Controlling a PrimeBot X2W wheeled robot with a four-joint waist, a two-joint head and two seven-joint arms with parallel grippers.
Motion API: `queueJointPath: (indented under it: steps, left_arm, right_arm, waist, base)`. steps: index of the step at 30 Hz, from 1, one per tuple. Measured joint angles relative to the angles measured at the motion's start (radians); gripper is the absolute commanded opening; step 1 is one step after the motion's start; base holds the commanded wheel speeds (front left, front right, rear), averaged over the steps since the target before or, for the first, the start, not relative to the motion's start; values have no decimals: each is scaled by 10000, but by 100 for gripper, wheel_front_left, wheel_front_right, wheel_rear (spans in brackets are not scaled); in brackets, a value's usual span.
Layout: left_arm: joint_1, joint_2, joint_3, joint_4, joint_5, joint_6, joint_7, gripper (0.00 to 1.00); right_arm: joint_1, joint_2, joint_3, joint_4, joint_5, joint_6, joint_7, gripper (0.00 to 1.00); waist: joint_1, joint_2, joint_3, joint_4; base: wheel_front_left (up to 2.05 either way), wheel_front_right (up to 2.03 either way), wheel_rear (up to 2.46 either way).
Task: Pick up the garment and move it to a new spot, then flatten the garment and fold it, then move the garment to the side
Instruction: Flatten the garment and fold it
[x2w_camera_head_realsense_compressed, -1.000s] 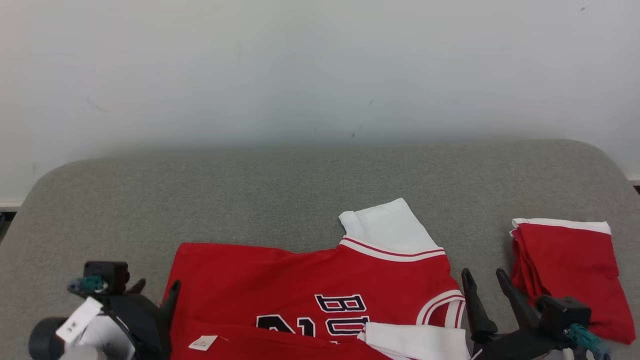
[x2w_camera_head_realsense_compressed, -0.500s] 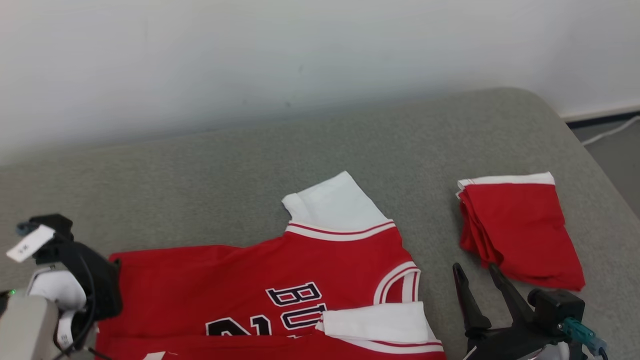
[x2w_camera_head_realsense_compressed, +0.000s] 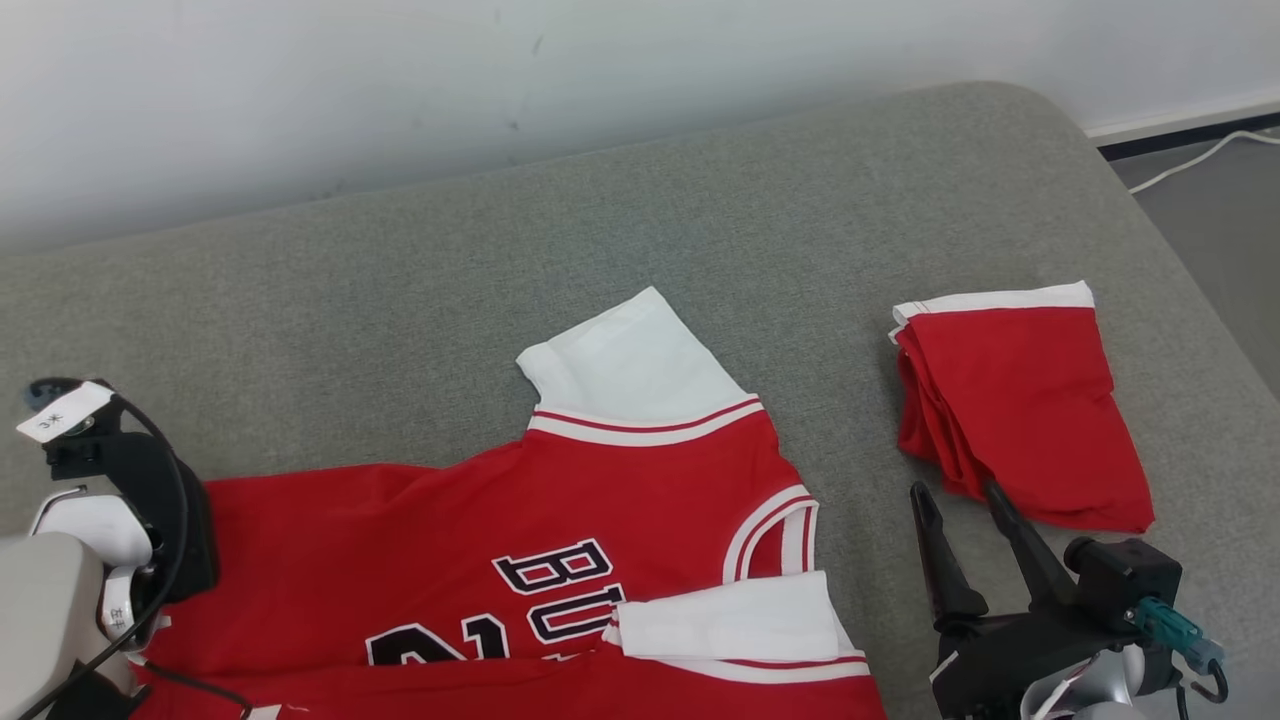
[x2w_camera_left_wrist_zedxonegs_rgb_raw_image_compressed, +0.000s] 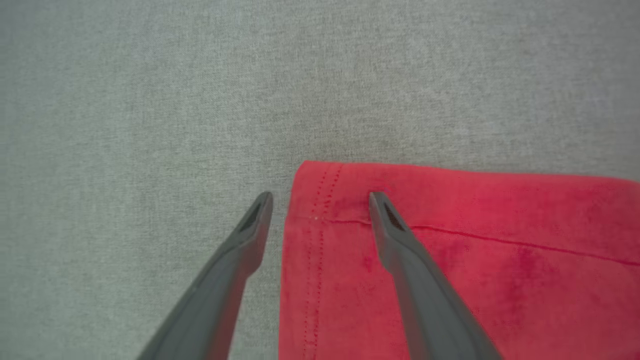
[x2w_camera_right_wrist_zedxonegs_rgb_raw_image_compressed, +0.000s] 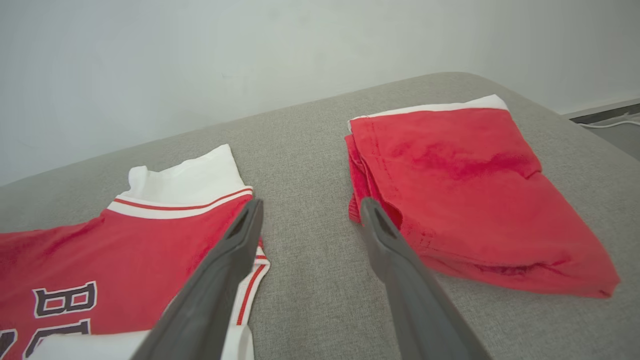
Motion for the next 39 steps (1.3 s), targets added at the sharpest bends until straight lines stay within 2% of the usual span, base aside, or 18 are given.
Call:
queueJointPath:
  steps: [17, 18, 19, 20, 21, 26, 29, 35, 39]
  left_arm:
    - [-155, -142, 249, 428, 59, 79, 155, 100]
    - [-169, -150, 253, 447, 54, 79, 153, 94]
    - [-183, -165, 255, 468, 54, 79, 151, 62]
    - [-190, -188, 255, 472, 54, 79, 150, 35]
    - [-195, -213, 251, 474, 54, 79, 148, 0]
    - [-350, -439, 115, 485, 56, 77, 77, 0]
    - [-500, -499, 102, 495, 56, 75, 77, 0]
    - [-840, -765, 23, 656, 59, 73, 44, 0]
    - [-1130, -1053, -171, 767, 102, 65, -25, 0]
  right_arm:
    - [-106, -50, 192, 81, -12, 88, 84, 100]
    - [-116, -63, 180, 82, -12, 88, 82, 100]
    - [-131, -75, 169, 84, -12, 86, 82, 100]
    - [-149, -79, 167, 84, -12, 86, 82, 100]
    - [-170, -79, 169, 82, -12, 86, 82, 100]
    - [-212, -213, 155, 61, -54, 96, 180, 100]
    - [-611, -380, 232, 100, -54, 286, 627, 100]
    - [-3419, -920, 915, 533, -79, 790, 2767, 100]
    - [-5260, -1028, 1158, 1536, 38, 918, 4439, 100]
  waist:
    - [-1, 0, 143, 79]
    - [-1, 0, 163, 61]
    - [-1, 0, 179, 47]
    - [-2, 0, 190, 39]
    - [-2, 0, 198, 35]
    - [-2, 0, 251, 128]
    - [-2, 0, 290, 254]
    - [-1, 0, 397, 543]
    - [-1, 0, 436, 796]
  base:
    - [0, 0, 0]
    - [0, 0, 0]
    - [0, 0, 0]
    - [0, 0, 0]
    - [0, 0, 0]
    - [0, 0, 0]
    - [0, 0, 0]
    - [0, 0, 0]
    - [0, 0, 0]
